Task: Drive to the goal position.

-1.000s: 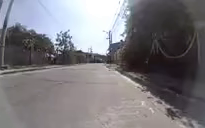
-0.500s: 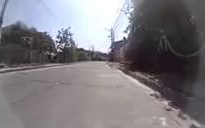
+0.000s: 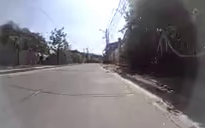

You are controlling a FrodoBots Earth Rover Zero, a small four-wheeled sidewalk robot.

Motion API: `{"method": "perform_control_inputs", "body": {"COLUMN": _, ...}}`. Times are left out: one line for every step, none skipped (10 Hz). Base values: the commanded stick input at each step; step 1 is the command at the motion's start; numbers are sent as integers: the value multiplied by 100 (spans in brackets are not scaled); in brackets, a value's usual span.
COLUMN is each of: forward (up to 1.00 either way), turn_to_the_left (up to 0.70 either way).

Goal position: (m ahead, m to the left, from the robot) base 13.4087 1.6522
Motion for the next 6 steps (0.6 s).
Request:
{"method": "perform_control_inputs", "body": {"forward": 100, "turn_to_the_left": 0}}
{"method": "perform_control_inputs", "body": {"forward": 100, "turn_to_the_left": 0}}
{"method": "perform_control_inputs", "body": {"forward": 100, "turn_to_the_left": 0}}
{"method": "perform_control_inputs", "body": {"forward": 100, "turn_to_the_left": 0}}
{"method": "perform_control_inputs", "body": {"forward": 100, "turn_to_the_left": 0}}
{"method": "perform_control_inputs", "body": {"forward": 100, "turn_to_the_left": 0}}
